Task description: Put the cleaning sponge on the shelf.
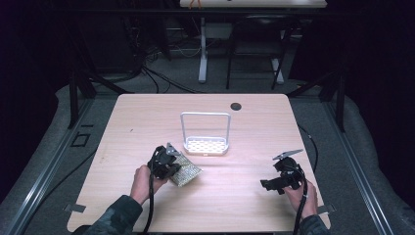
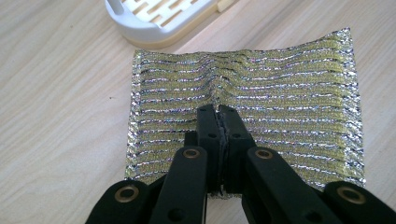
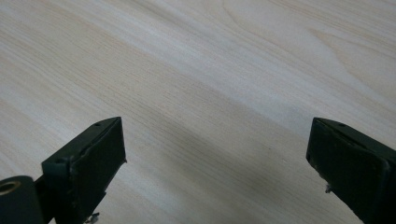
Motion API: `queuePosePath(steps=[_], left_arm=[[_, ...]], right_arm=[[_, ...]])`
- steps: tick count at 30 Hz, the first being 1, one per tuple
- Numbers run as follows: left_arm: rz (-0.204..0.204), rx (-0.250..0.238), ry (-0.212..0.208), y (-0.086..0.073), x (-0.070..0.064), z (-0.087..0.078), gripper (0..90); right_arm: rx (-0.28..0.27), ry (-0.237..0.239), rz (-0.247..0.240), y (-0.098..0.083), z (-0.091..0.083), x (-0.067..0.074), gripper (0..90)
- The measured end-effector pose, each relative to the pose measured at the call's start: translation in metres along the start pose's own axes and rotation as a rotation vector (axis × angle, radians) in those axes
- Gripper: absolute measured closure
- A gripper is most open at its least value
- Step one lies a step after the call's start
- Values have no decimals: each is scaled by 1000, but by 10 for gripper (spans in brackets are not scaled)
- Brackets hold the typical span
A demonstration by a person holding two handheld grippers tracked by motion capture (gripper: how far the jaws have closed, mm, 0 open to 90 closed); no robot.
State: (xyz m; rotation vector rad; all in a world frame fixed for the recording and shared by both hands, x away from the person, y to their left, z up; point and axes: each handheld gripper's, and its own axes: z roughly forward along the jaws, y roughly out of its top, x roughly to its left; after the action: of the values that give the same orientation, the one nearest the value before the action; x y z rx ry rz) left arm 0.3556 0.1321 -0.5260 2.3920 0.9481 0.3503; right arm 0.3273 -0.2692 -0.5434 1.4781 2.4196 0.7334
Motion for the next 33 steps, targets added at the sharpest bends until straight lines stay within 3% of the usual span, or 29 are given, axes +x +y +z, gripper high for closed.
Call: queuePosePath(steps=[14,33], left_arm=[[27,-44,-16,8,-9,-13,886],[75,-76,-23,22,-21,-12,885]], right_arm=[[-2,-5,-2,0,-1,-1,40],[0,-7,-1,0,-1,0,40]])
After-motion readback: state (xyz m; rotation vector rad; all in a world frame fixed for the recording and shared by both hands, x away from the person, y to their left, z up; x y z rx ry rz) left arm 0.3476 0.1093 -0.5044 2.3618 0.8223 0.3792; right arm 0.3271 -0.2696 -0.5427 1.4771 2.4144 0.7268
